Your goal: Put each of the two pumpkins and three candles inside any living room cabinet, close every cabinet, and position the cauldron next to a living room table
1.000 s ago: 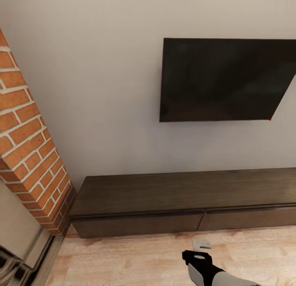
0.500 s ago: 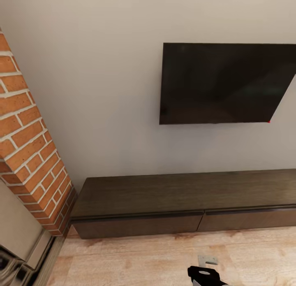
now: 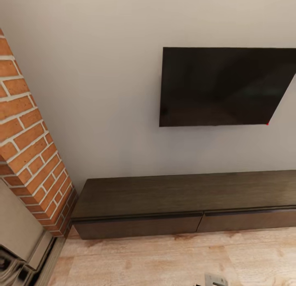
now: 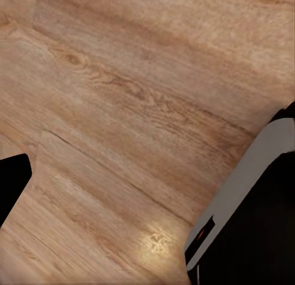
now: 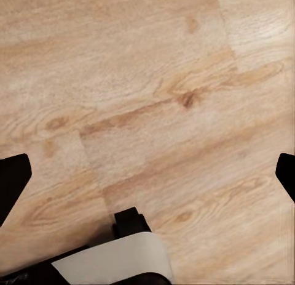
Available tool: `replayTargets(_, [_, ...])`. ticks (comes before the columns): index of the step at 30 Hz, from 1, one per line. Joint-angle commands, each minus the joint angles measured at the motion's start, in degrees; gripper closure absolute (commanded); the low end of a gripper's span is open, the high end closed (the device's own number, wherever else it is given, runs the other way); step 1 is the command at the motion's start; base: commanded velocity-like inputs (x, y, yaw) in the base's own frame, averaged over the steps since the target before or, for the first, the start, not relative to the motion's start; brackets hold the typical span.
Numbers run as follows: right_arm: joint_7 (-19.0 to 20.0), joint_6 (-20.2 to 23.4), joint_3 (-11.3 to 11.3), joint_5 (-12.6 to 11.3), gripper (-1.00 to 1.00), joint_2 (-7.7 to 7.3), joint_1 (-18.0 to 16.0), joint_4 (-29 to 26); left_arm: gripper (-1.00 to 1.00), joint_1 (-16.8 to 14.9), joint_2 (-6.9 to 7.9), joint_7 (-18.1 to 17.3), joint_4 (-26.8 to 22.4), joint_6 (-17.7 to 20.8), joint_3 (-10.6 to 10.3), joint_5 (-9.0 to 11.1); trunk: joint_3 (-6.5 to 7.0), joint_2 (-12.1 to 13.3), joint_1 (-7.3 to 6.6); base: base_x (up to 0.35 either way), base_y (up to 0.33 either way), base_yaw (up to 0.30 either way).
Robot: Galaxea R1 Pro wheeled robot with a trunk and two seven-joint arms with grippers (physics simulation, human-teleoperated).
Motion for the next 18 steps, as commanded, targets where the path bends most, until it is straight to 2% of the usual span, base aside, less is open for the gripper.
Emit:
replayTargets(1, [0.03, -0.37, 0.41, -0.62, -1.00, 0.07, 0.30, 0.20, -1.00, 0.09, -0.07, 0.14, -0.02, -0.12, -0.50, 0.61, 0.13, 0.38, -0.22, 0.000, 0.000, 0.000])
replayTargets(11, [-0.47, 0.08, 0.36, -2.00, -1.00, -0.86, 2.04, 0.32, -1.00, 1.44, -1.25, 0.11, -0.02, -0.19, -0.46, 0.74, 1.92, 4.39, -2.42, 0.000, 0.000, 0.000])
replayTargets(18, [-0.73, 0.24, -0.34, -2.11, -1.00, -2.34, 3.86, 0.35, -1.00, 2.18, -1.86, -1.51, -0.02, 0.14, -0.43, 1.20, 3.18, 7.19, -3.96, 0.000, 0.000, 0.000])
